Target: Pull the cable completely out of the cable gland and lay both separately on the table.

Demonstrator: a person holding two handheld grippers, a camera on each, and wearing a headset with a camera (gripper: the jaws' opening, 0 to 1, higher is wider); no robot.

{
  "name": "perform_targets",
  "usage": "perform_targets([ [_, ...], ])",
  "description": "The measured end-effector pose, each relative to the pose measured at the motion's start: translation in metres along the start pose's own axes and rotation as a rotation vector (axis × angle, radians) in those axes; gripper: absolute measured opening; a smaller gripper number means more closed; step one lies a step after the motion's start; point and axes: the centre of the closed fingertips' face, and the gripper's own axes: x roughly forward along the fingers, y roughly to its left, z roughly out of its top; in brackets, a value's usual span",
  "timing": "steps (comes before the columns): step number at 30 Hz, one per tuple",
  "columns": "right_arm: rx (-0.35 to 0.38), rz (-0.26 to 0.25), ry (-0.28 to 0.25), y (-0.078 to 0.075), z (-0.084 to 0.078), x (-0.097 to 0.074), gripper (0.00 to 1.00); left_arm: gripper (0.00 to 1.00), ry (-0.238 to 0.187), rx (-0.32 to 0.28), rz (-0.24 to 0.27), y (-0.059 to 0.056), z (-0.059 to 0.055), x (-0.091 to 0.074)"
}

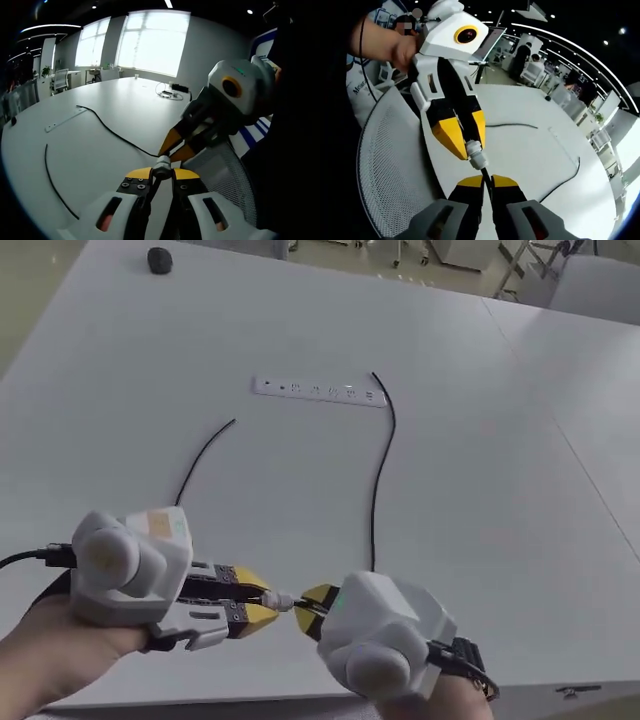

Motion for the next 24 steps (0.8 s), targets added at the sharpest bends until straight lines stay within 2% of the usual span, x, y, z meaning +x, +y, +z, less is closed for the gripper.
perform_targets([
  [2,0.053,0.016,0.01,0.001,-0.003,0.001,0.0,0.15,0.013,0.01,0.0,-0.001,-0.001,0.002],
  [5,0.063,0.017,0.012,-0.001,-0.006,0.0,0.0,0.15,0.02,0.026,0.003,-0.002,0.0,0.005],
  [8,0.125,0.016,0.01,-0.005,-0.01,-0.001,0.0,0.15,0.017,0.03,0.009,0.0,0.002,0.005],
  [13,0.185,0.017,0.014,-0.011,-0.019,-0.002,0.0,0.15,0.011,0.034,0.018,0.001,0.003,0.004],
  [18,0.319,0.014,0.017,-0.018,-0.032,-0.004,0.0,0.15,0.0,0.028,0.023,0.001,0.005,0.004],
  [24,0.383,0.014,0.031,-0.022,-0.046,-0.005,0.0,0.15,-0.004,0.032,0.024,0.0,0.006,0.007],
])
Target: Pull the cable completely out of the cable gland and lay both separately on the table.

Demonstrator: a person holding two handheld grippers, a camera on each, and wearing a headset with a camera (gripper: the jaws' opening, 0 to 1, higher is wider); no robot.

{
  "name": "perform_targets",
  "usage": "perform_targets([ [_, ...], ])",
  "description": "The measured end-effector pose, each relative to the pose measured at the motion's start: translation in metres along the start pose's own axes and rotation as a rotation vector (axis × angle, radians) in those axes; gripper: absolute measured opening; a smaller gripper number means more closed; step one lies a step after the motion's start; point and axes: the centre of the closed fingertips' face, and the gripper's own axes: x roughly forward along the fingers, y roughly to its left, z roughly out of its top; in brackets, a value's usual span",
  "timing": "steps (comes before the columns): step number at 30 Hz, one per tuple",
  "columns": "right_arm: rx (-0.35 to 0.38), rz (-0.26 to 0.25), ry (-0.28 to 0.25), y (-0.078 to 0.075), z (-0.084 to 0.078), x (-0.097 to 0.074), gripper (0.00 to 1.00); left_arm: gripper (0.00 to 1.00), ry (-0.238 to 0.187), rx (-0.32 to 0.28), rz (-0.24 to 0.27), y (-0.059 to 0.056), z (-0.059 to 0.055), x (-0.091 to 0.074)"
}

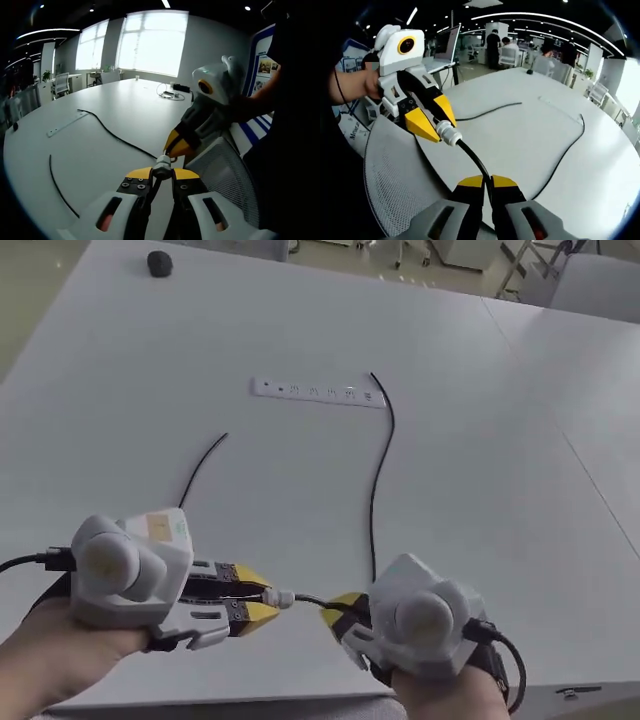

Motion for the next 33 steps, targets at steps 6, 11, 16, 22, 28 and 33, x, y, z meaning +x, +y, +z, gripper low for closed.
perform_targets([
  [6,0.073,-0.008,0.017,-0.009,-0.01,0.002,0.0,0.15,0.014,0.025,0.011,0.0,0.001,0.0],
  [11,0.09,-0.01,0.035,-0.013,-0.017,0.004,0.0,0.15,0.019,0.031,0.018,-0.001,0.001,0.0],
  [16,0.072,-0.012,0.037,-0.014,-0.017,0.005,0.0,0.15,0.017,0.021,0.032,0.0,-0.001,0.001],
  [22,0.053,0.006,0.02,-0.008,-0.017,0.003,0.0,0.15,0.022,-0.001,0.037,0.004,-0.004,0.001],
  [28,-0.042,0.03,-0.008,-0.001,-0.009,0.004,0.02,0.15,0.025,0.01,0.034,0.005,-0.003,0.003],
  [33,-0.121,0.054,-0.018,0.01,0.002,0.002,0.13,0.15,0.021,0.016,0.026,0.006,-0.001,0.003],
])
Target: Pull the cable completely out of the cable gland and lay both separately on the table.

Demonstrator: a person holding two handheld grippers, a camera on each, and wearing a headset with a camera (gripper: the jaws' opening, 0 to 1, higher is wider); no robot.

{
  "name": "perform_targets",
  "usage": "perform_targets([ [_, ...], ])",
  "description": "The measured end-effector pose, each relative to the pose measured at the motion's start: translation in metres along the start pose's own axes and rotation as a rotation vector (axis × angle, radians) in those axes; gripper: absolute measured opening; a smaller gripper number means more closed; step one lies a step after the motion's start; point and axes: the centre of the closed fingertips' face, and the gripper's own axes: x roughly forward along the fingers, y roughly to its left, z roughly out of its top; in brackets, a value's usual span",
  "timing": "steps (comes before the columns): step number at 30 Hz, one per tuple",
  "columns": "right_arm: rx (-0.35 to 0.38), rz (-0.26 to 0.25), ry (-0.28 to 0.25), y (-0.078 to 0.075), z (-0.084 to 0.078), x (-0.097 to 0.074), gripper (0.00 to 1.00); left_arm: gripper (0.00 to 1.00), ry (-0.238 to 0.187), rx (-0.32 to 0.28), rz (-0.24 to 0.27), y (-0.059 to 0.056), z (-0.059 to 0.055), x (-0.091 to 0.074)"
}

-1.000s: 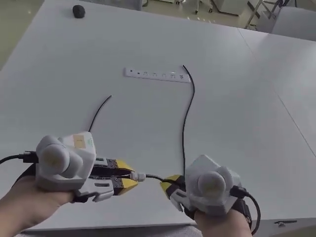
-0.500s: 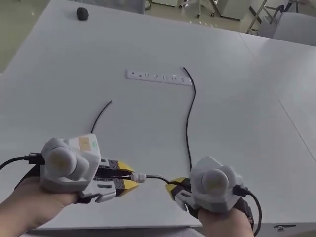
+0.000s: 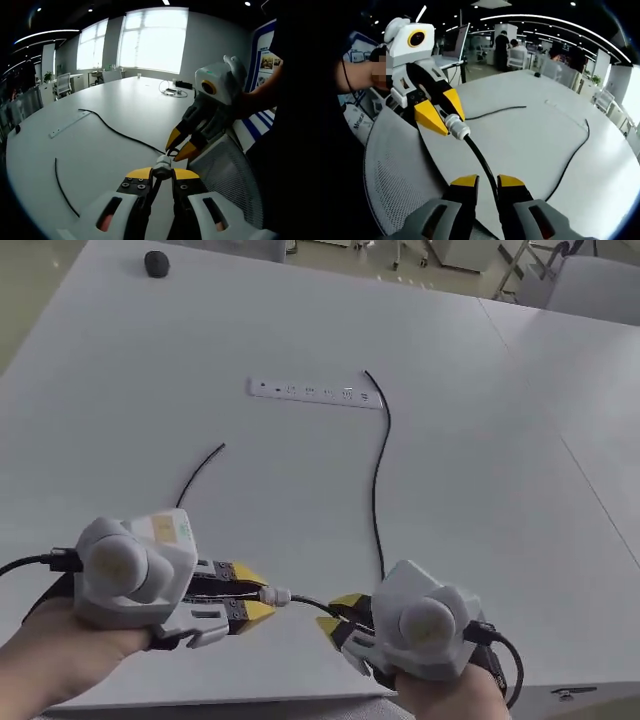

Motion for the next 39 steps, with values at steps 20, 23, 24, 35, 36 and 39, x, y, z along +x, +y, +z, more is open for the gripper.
perform_targets([
  [20,-0.331,-0.028,0.035,0.014,0.036,0.011,0.03,0.15,-0.001,-0.02,-0.021,0.0,-0.001,-0.001],
  [23,-0.334,-0.018,0.037,0.016,0.034,0.011,0.01,0.15,0.005,-0.015,-0.024,0.0,-0.002,-0.001],
  [24,-0.308,-0.016,0.03,0.015,0.033,0.011,0.0,0.15,0.002,-0.012,-0.023,0.0,-0.001,-0.001],
  [35,-0.197,-0.038,0.061,-0.005,0.016,0.007,0.0,0.15,-0.003,-0.019,-0.014,0.002,0.001,0.002],
  [36,-0.195,-0.038,0.063,-0.006,0.015,0.006,0.0,0.15,-0.003,-0.02,-0.014,0.003,0.001,0.002],
  [39,-0.181,-0.047,0.077,-0.013,0.007,0.006,0.0,0.15,0.0,-0.019,-0.015,0.002,0.001,0.003],
])
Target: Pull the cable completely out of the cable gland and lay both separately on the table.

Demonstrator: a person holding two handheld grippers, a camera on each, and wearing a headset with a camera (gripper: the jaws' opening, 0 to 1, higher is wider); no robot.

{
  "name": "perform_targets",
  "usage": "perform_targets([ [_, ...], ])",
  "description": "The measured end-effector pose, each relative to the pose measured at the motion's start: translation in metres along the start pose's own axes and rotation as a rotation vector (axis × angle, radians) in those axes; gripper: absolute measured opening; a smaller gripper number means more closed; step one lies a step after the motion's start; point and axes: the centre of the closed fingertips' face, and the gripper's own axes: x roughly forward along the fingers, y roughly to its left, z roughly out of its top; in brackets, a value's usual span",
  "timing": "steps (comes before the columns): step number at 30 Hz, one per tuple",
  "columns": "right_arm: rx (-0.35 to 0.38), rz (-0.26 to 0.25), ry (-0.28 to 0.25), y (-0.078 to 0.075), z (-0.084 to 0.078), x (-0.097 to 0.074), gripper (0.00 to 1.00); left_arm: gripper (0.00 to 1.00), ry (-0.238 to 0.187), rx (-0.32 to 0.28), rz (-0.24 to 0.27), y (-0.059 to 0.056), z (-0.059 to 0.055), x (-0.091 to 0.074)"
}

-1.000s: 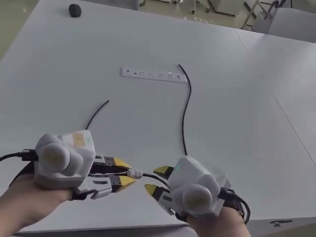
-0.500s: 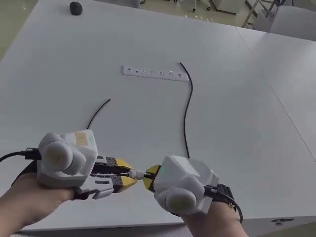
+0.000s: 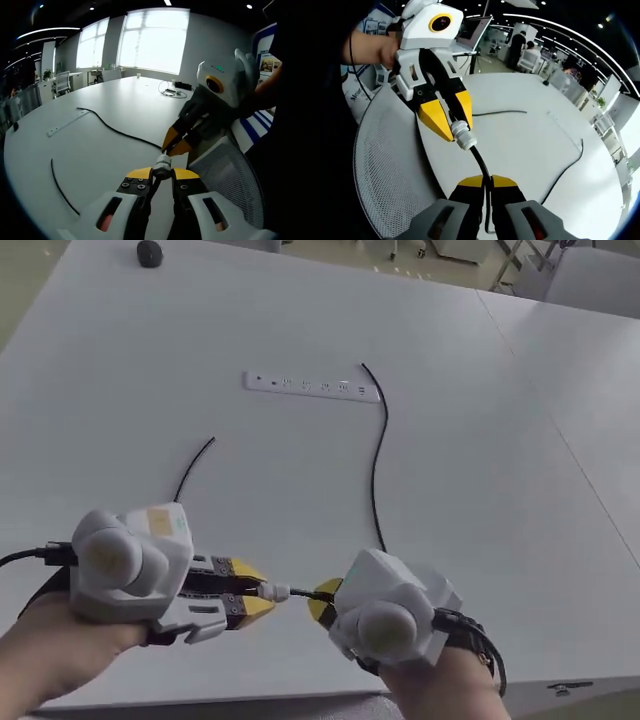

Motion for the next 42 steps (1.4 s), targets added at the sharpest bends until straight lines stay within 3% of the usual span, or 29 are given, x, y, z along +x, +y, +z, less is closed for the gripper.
perform_targets([
  [3,0.055,0.003,-0.001,-0.003,-0.004,0.0,0.0,0.15,0.002,0.005,-0.002,-0.001,0.002,0.003],
  [7,0.207,0.015,0.009,-0.007,-0.014,0.003,0.0,0.15,0.004,0.009,0.0,0.0,0.003,0.004],
  [16,0.397,0.032,0.032,-0.012,-0.036,0.008,0.0,0.15,0.001,0.007,0.003,0.0,0.002,0.003],
  [21,0.437,0.035,0.043,-0.011,-0.047,0.014,0.0,0.15,0.009,0.015,0.001,-0.003,0.0,0.003],
  [23,0.502,0.052,0.05,-0.009,-0.052,0.016,0.0,0.15,0.017,0.019,0.0,-0.004,-0.002,0.003],
  [30,0.494,0.058,0.054,-0.006,-0.053,0.019,0.0,0.15,0.022,0.022,-0.002,-0.006,-0.002,0.001],
  [34,0.558,0.061,0.053,-0.006,-0.054,0.02,0.0,0.15,0.023,0.025,-0.004,-0.007,-0.002,0.002],
  [35,0.548,0.057,0.047,-0.007,-0.053,0.019,0.0,0.15,0.021,0.021,-0.001,-0.006,-0.002,0.002],
  [38,0.423,0.048,0.047,-0.008,-0.053,0.017,0.0,0.15,0.02,0.016,-0.002,-0.005,-0.002,0.002],
  [42,0.43,0.043,0.046,-0.008,-0.056,0.015,0.02,0.15,0.028,0.012,-0.008,-0.007,-0.005,0.002],
])
